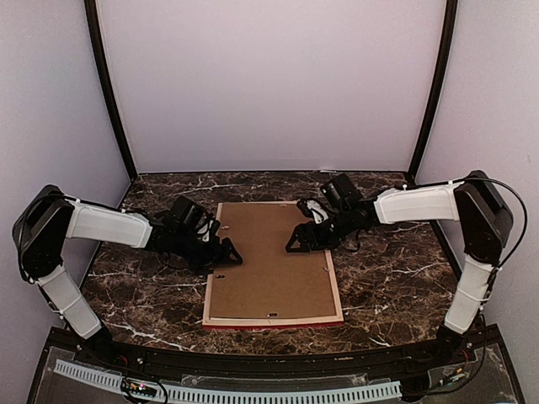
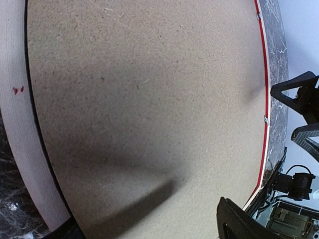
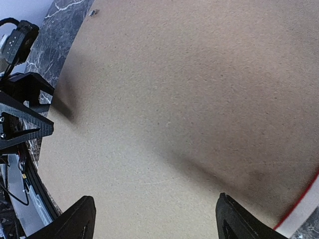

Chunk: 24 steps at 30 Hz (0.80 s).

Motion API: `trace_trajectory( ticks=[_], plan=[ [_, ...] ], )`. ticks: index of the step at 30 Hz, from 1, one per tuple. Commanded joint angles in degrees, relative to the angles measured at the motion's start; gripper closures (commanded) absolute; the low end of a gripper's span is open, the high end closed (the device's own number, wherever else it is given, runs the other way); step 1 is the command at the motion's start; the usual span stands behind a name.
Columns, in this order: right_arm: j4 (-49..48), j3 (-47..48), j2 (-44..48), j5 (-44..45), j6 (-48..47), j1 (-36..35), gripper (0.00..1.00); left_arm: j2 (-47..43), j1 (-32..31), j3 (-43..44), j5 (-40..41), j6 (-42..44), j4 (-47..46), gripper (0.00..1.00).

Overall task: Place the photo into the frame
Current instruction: Place the backboard on the frame body.

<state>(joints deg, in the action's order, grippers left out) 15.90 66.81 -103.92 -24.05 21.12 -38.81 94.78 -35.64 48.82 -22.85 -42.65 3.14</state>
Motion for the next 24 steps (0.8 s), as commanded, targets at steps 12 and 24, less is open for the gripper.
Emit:
trace_trajectory(
  ticks=[12,24],
  plan=[
    [-3.9,-1.12,-5.2,-1.24,0.73,-1.14,0.16,0.15,-1.19,1.41,0.31,2.04,1.72,0.16],
    [-3.76,-2.89,-4.8,-0.16,0.87,-0.66,0.16,-2.44,-1.28,2.43,2.99,3.29,5.49,0.15]
  ],
)
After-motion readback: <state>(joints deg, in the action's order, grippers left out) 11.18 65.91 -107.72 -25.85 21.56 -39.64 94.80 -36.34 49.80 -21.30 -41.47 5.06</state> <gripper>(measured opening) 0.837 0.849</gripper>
